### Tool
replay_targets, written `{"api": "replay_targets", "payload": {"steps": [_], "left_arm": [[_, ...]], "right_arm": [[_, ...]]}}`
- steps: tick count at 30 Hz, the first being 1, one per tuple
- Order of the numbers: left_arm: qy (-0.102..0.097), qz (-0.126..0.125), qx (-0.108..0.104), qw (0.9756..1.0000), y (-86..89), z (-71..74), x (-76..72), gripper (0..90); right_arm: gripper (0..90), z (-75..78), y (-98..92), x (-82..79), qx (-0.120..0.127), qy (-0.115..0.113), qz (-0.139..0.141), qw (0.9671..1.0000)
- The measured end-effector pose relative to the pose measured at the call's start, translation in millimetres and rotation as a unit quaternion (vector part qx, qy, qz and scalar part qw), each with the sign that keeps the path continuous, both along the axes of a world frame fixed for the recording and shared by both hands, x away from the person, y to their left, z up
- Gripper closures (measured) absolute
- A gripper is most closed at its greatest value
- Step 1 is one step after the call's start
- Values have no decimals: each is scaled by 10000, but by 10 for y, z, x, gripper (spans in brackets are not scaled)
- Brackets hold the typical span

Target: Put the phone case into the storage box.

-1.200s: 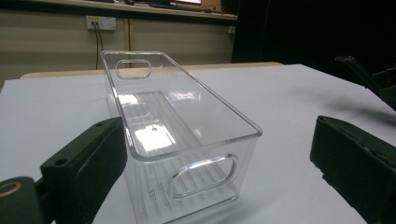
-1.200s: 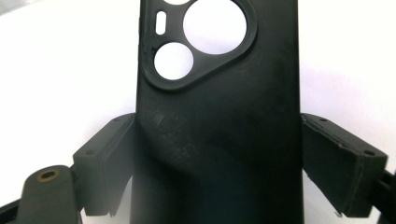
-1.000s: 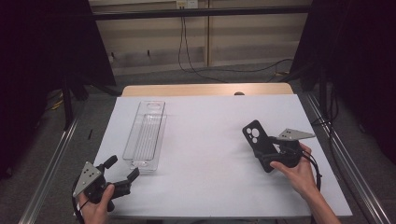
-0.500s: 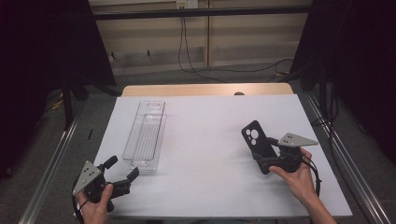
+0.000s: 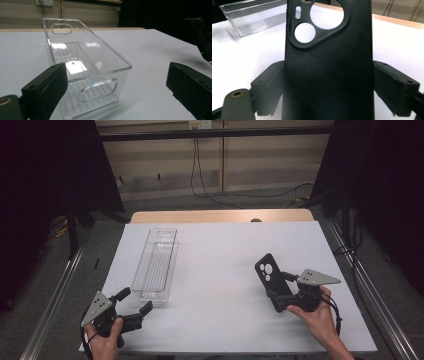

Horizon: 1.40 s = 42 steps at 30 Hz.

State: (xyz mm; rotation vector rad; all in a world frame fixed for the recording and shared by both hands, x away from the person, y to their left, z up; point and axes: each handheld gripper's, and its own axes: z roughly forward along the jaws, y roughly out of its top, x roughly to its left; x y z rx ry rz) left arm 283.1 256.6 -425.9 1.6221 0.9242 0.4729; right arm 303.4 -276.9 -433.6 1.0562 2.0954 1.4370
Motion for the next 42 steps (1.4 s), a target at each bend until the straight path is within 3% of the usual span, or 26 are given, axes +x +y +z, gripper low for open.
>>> {"api": "replay_targets", "payload": {"steps": [4,17,25,29,32,38,42], "left_arm": [[83,-145,-17,9999,-22,9,8,38],[35,-511,-55,9987,-94,47,21,50],[144,-940,-110,9954,-182,64,43,58],[98,-1009,-166,9947,-211,76,23,58],[70,-1155,-188,9931,-257,84,30,65],[-3,-1577,-211,9873,-331,156,47,72],[55,-1684,-168,9856,-393,159,83,68]], "right_arm": [[145,15,35,-33,107,-76,180,9998],[144,9,192,-77,209,-168,551,9981],[144,0,284,-99,255,-134,784,9965],[144,1,324,-104,292,-146,898,9954],[144,4,351,-109,320,-146,972,9946],[144,2,421,-112,344,-156,1122,9930],[144,-8,471,-98,378,-134,1222,9917]]}}
